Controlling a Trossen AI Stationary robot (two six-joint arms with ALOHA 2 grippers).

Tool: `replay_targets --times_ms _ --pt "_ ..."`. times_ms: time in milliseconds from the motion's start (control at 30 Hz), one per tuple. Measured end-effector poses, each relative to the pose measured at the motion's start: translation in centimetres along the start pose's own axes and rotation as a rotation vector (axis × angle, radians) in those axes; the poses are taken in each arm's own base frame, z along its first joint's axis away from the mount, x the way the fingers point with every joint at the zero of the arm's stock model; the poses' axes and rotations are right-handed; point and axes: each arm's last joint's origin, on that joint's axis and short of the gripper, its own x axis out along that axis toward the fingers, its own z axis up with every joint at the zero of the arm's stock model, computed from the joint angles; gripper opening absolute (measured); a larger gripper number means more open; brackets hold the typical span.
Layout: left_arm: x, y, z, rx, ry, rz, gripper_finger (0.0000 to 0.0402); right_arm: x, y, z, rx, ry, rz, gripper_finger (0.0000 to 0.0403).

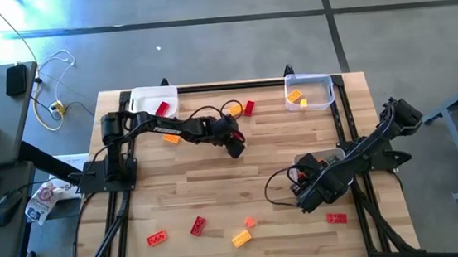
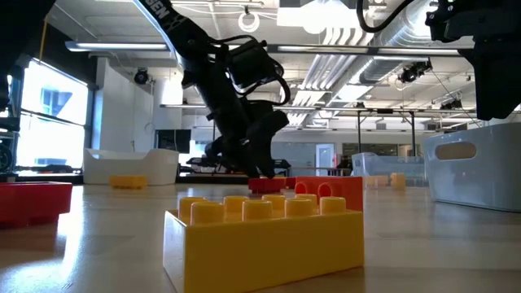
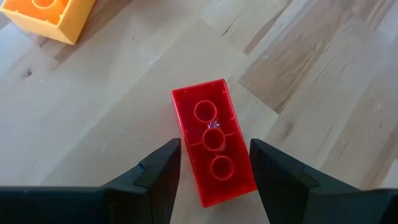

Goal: Sort & place blocks by color
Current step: Put the red game piece into the white bin

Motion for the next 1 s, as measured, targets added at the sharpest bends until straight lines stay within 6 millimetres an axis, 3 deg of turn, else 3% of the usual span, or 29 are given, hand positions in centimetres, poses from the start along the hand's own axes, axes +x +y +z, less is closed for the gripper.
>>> replay_targets --times_ms 333,500,633,800,1000 --pt "1.7 0.2 -0.8 0.059 0.021 0.047 0.0177 0.0 0.1 0.0 0.005 0.001 0.012 0.0191" --pt "1.7 0.3 -0.9 0.147 0.032 0.044 0.0144 0.0 0.2 0.0 0.008 0.003 0.015 0.0191" --pt "1.4 0.3 -0.9 0.211 0.049 0.037 0.0109 0.0 0.3 0.0 0.014 0.005 0.033 0.0191" --pt "0.7 0.5 -0.8 0.256 0.074 0.024 0.0109 -0.1 0.2 0.0 0.033 0.006 0.029 0.0191" --pt "-1.6 1.4 -0.1 0.277 0.097 0.036 0.0109 -0.5 0.0 0.3 0.045 -0.004 0.044 0.0191"
